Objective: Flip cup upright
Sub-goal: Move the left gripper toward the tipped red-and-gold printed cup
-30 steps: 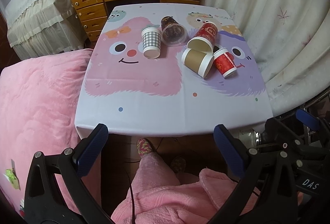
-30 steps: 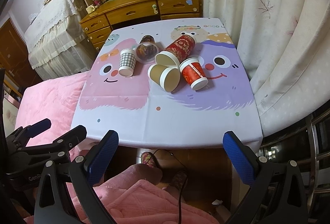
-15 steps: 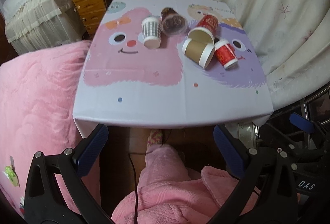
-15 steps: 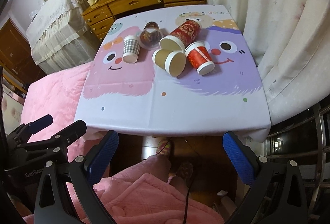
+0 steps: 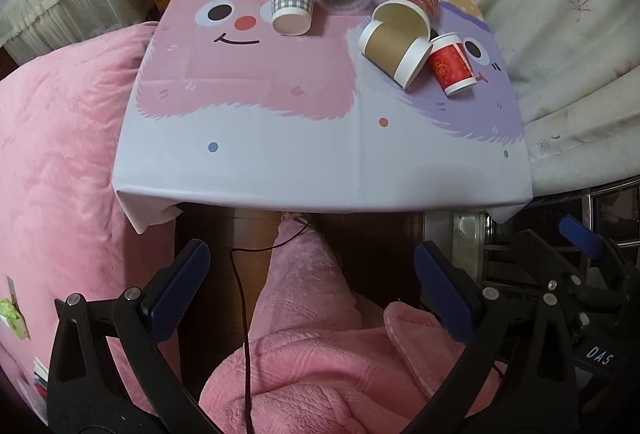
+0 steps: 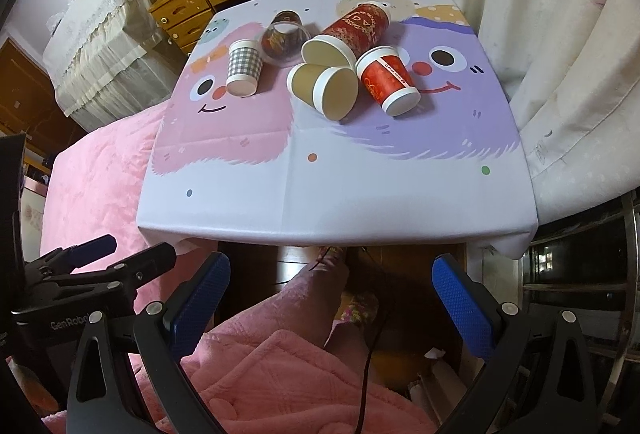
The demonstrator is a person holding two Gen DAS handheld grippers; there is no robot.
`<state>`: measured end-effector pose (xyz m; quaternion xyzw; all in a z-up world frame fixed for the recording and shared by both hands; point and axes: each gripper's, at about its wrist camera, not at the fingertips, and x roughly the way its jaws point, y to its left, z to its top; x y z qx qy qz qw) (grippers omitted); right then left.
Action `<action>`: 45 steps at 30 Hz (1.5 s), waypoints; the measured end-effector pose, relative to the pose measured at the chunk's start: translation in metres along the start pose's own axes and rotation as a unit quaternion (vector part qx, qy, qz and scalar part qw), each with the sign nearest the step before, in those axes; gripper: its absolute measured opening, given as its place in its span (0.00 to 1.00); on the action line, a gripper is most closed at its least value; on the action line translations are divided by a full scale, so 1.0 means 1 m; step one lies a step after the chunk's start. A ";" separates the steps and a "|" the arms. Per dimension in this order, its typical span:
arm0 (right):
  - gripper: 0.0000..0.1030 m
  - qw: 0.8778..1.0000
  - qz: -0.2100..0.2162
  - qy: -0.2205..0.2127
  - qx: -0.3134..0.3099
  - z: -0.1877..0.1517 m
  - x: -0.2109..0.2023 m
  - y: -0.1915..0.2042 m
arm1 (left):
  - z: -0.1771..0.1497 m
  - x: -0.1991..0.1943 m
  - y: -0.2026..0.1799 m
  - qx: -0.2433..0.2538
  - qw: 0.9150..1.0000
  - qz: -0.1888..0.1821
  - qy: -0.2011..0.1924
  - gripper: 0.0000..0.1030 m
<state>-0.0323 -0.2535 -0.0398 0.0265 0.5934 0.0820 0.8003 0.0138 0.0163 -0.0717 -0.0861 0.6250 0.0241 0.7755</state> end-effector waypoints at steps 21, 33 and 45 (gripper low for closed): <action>1.00 0.999 0.017 0.010 0.028 0.153 0.077 0.011 | 0.176 0.055 0.038 0.138 0.986 0.070 0.066 0.93; 1.00 1.000 0.013 0.001 -0.020 0.230 0.148 0.053 | 0.291 0.101 0.021 0.472 0.870 0.139 0.041 0.93; 1.00 0.998 0.005 0.036 -0.053 0.224 0.189 0.097 | 0.348 0.132 -0.030 0.755 0.641 0.115 -0.081 0.93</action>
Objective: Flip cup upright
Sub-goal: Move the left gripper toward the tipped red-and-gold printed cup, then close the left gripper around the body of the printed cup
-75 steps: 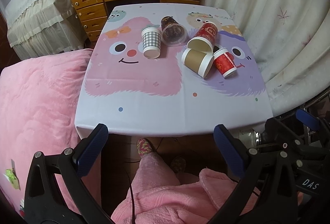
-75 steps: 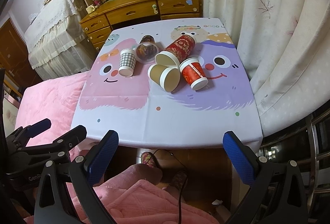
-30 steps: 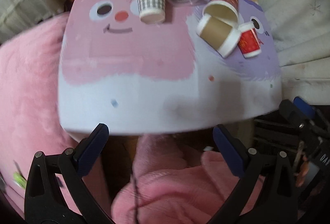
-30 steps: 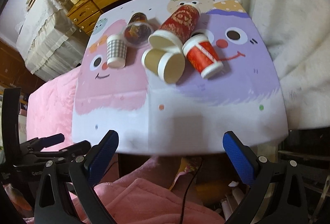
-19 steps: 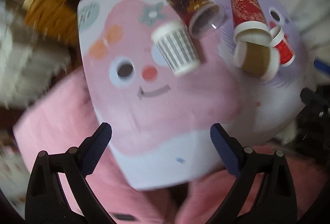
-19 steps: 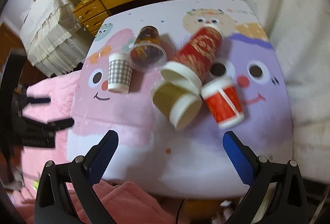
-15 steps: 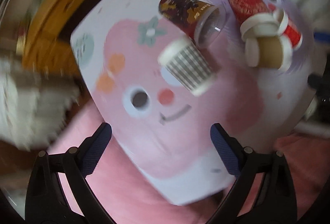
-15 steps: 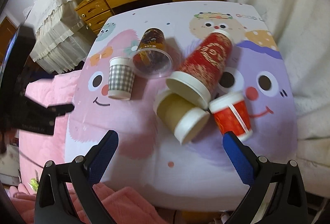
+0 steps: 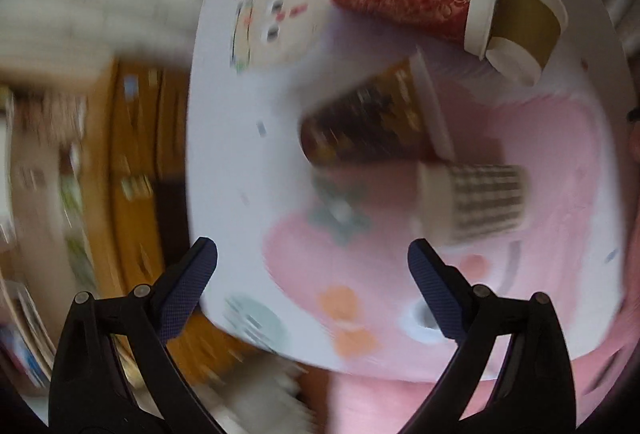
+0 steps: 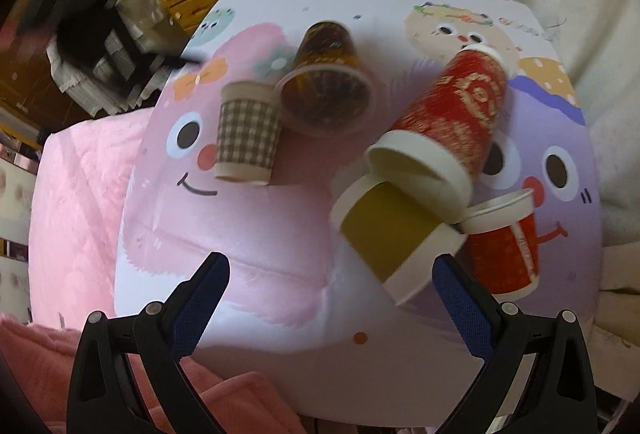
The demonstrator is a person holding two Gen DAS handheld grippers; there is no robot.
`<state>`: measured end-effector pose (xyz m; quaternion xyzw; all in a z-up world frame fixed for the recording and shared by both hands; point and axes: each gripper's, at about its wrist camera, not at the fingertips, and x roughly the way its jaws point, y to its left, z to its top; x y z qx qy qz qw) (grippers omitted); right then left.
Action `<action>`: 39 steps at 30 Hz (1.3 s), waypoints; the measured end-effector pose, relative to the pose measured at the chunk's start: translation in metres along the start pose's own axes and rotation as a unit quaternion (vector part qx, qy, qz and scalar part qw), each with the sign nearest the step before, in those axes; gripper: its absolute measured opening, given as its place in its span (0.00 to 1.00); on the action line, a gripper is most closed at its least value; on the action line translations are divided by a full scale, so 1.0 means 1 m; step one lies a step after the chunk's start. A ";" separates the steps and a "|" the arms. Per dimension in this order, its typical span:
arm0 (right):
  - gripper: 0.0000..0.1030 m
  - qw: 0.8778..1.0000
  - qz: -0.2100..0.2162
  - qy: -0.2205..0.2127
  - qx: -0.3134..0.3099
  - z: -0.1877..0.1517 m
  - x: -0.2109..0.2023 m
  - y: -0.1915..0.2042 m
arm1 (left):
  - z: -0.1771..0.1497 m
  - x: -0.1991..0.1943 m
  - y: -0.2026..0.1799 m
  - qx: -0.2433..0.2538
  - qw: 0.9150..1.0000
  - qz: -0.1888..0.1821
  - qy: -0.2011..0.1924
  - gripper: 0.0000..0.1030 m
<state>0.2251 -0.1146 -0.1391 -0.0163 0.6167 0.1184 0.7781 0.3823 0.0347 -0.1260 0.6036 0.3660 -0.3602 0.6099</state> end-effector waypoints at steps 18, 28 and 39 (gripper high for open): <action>1.00 0.997 0.005 0.064 -0.034 -0.020 0.042 0.046 | 0.053 0.080 -0.043 0.270 0.954 -0.048 -0.117 0.93; 1.00 0.996 -0.007 0.079 0.031 -0.026 0.051 0.016 | 0.097 0.111 -0.024 0.190 0.962 -0.181 -0.076 0.93; 1.00 0.994 -0.015 0.084 0.063 -0.025 0.054 -0.004 | 0.112 0.138 -0.023 0.169 0.965 -0.189 -0.071 0.73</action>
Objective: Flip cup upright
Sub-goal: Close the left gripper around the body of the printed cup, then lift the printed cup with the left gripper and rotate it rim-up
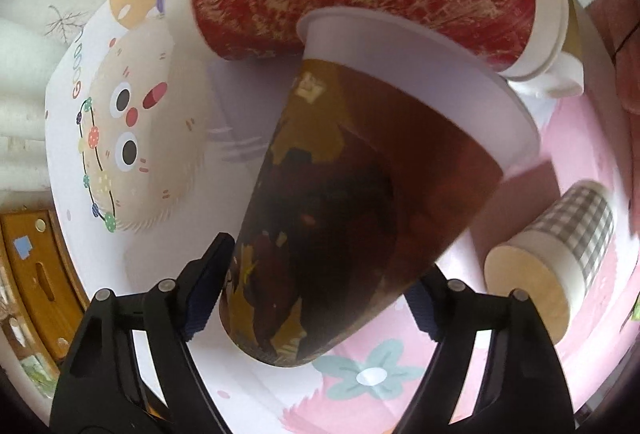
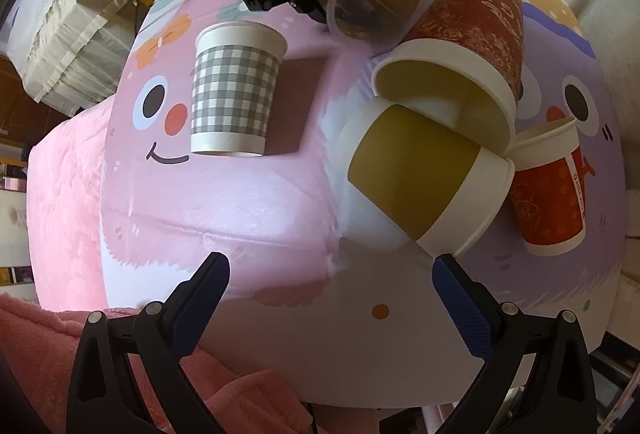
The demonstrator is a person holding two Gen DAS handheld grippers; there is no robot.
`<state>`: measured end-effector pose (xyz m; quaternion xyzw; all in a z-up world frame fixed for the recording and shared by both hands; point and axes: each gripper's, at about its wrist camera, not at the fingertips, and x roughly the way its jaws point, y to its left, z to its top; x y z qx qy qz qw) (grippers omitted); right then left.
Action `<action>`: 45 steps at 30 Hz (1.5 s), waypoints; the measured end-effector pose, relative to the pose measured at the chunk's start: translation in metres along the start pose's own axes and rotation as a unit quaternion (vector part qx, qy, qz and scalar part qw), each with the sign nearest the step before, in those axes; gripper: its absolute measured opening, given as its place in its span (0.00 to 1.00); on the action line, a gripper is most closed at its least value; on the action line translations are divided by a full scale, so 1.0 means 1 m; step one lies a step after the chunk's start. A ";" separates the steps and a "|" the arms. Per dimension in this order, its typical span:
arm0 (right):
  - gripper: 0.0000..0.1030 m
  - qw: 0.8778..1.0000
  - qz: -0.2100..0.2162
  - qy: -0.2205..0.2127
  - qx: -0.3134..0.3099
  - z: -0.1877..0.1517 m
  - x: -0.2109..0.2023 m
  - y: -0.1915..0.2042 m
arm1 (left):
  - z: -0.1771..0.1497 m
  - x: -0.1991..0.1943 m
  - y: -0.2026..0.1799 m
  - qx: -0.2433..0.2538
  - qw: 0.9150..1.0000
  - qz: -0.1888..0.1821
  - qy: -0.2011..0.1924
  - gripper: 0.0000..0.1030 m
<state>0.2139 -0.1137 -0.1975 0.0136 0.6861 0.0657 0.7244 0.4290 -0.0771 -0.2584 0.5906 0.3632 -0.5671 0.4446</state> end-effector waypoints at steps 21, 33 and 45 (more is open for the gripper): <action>1.00 0.993 0.028 -0.058 0.102 -0.004 -0.034 -0.062 | -0.010 -0.082 -0.023 -0.133 0.978 0.125 -0.102 0.58; 1.00 0.991 0.027 -0.103 0.082 -0.044 -0.083 -0.096 | 0.008 -0.163 -0.071 -0.356 0.898 0.224 -0.127 0.58; 1.00 0.988 0.043 -0.146 0.019 -0.095 -0.130 -0.099 | 0.012 -0.207 -0.161 -0.625 0.728 0.239 -0.147 0.58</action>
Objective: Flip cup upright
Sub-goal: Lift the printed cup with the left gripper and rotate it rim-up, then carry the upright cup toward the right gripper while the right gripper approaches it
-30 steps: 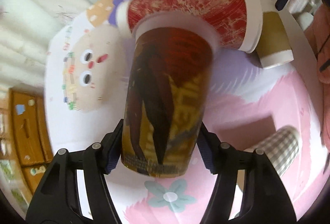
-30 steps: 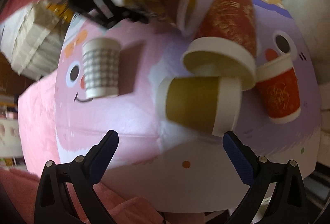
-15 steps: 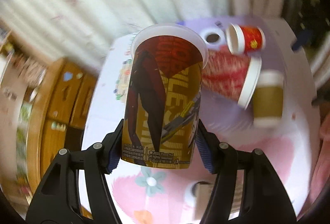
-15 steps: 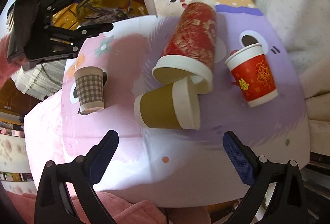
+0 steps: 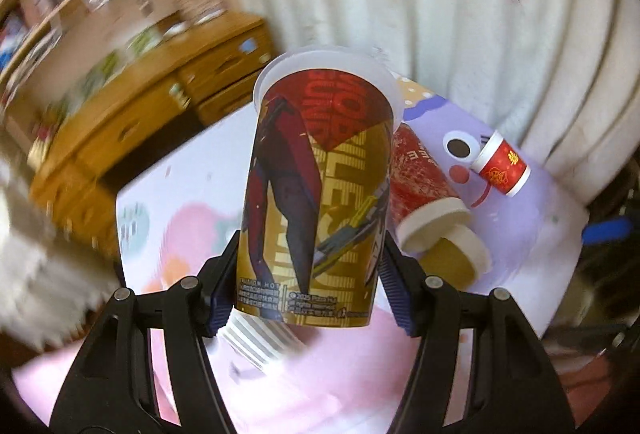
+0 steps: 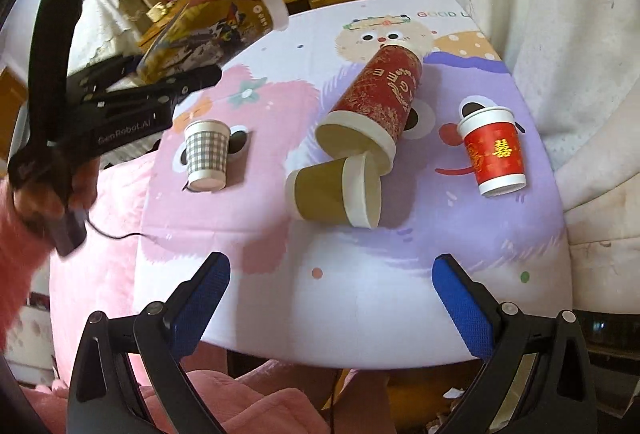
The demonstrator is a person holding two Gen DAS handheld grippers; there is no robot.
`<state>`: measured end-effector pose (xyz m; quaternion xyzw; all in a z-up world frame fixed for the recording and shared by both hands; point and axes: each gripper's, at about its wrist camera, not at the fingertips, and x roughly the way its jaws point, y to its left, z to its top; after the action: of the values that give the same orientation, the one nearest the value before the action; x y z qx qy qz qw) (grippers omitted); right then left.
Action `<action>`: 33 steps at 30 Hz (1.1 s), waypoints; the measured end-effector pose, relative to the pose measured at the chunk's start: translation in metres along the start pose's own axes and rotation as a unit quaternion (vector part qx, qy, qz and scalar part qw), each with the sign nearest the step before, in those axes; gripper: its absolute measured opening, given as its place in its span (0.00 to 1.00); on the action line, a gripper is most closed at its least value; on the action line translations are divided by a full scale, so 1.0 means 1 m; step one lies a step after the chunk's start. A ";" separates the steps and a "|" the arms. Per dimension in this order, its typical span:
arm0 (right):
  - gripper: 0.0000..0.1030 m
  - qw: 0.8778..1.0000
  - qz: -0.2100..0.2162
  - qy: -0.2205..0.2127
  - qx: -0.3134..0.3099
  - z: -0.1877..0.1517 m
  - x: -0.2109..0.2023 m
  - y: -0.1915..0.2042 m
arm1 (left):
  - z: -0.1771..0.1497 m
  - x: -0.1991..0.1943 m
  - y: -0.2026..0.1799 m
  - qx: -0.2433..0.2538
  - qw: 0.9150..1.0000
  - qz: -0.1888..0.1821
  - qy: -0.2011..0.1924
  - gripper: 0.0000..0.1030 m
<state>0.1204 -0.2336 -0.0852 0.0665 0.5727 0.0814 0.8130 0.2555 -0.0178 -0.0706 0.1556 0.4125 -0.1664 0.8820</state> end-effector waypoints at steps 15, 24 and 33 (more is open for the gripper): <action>1.00 0.999 0.027 0.018 -0.021 -0.062 -0.026 -0.006 | -0.129 -0.038 -0.053 -0.248 0.968 0.015 0.019 0.58; 1.00 0.998 0.035 0.060 0.004 -0.091 -0.017 -0.028 | -0.192 0.010 -0.071 -0.355 0.928 0.026 0.108 0.58; 1.00 0.996 0.032 0.084 0.015 -0.100 -0.004 -0.042 | -0.199 0.042 -0.088 -0.361 0.919 0.022 0.155 0.58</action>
<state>0.0274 -0.2742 -0.1238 0.0905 0.6374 0.1041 0.7581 0.1092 -0.0216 -0.2374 -0.1400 0.5727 0.0396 0.8068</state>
